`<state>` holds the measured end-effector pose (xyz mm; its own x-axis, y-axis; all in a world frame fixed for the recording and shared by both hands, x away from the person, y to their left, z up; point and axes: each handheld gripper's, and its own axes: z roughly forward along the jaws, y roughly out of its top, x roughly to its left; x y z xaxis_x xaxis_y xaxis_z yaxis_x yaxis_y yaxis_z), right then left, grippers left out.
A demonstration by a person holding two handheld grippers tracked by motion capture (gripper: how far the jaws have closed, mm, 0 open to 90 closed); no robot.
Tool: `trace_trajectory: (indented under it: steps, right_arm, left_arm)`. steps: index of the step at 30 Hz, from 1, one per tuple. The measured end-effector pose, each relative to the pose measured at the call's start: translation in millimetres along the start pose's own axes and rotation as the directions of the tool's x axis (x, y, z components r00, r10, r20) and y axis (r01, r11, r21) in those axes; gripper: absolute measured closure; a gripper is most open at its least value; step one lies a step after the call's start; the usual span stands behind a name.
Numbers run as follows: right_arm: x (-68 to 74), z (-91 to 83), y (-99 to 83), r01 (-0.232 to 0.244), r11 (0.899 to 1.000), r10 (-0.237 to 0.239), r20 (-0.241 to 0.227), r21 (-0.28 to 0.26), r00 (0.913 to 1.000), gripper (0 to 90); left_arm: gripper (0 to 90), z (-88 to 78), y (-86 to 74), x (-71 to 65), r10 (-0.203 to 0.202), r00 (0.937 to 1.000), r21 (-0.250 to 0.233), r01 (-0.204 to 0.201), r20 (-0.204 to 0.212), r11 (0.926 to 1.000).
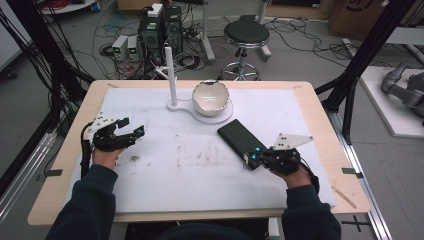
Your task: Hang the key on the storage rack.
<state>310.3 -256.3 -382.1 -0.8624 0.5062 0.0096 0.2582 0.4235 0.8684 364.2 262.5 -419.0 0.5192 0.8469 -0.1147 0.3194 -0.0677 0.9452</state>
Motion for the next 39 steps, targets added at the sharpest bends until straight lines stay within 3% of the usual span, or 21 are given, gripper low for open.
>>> trace_trajectory:
  steps: [6, 13, 18, 19, 24, 25, 26, 29, 34, 39]
  right_arm:
    - [-5.8, 16.6, 25.7, 0.041, 0.999, -0.041, 0.019, -0.027, 0.999, 90.0]
    - [-24.5, 44.3, 77.4, 0.087, 0.995, -0.085, 0.042, -0.053, 0.9955, 90.0]
    - [-32.8, 63.2, 101.2, 0.111, 0.992, -0.108, 0.045, -0.055, 0.9931, 90.0]
    - [-37.2, 75.6, 115.9, 0.12, 0.991, -0.117, 0.045, -0.064, 0.992, 90.0]
    - [-42.4, 99.8, 141.3, 0.143, 0.987, -0.14, 0.047, -0.079, 0.989, 90.0]
    - [-45.0, 113.0, 154.2, 0.147, 0.986, -0.145, 0.037, -0.079, 0.9888, 90.0]
    - [-45.0, 113.0, 154.2, 0.147, 0.986, -0.145, 0.037, -0.079, 0.9888, 90.0]
    - [-47.6, 139.5, 177.9, 0.161, 0.982, -0.158, 0.04, -0.098, 0.9866, 90.0]
    - [-51.0, 165.3, 204.5, 0.137, 0.984, -0.133, 0.045, -0.116, 0.9901, 90.0]
    - [-49.3, 185.0, 223.9, 0.157, 0.98, -0.152, 0.051, -0.125, 0.9871, 90.0]
  left_arm:
    - [26.5, -0.8, -0.7, 1.5, -0.01, 0.9999, -0.004, 0.01, -0.005, 0.9999]
    - [26.6, -0.1, -1.3, 1.8, -0.01, 0.9999, -0.003, 0.01, 0.001, 0.9999]
    - [26.6, 0.1, -1.4, 1.8, -0.01, 0.9999, -0.003, 0.01, 0.004, 0.9999]
    - [26.6, 0.0, -1.4, 1.9, -0.01, 0.9999, -0.004, 0.01, 0.004, 0.9999]
    - [26.6, 0.0, -1.4, 2.0, -0.013, 0.9999, -0.006, 0.013, 0.007, 0.9999]
    - [26.6, -0.3, -1.2, 1.8, -0.014, 0.9999, -0.008, 0.014, 0.009, 0.9999]
    - [26.6, -0.3, -1.2, 1.8, -0.014, 0.9999, -0.008, 0.014, 0.009, 0.9999]
    - [26.6, -0.5, -1.2, 2.4, -0.014, 0.9999, -0.009, 0.014, 0.009, 0.9999]
    - [26.6, -1.1, -1.2, 2.2, -0.02, 0.9997, -0.015, 0.02, 0.013, 0.9997]
    - [26.6, -1.2, -2.1, 1.8, -0.021, 0.9996, -0.013, 0.021, 0.017, 0.9997]
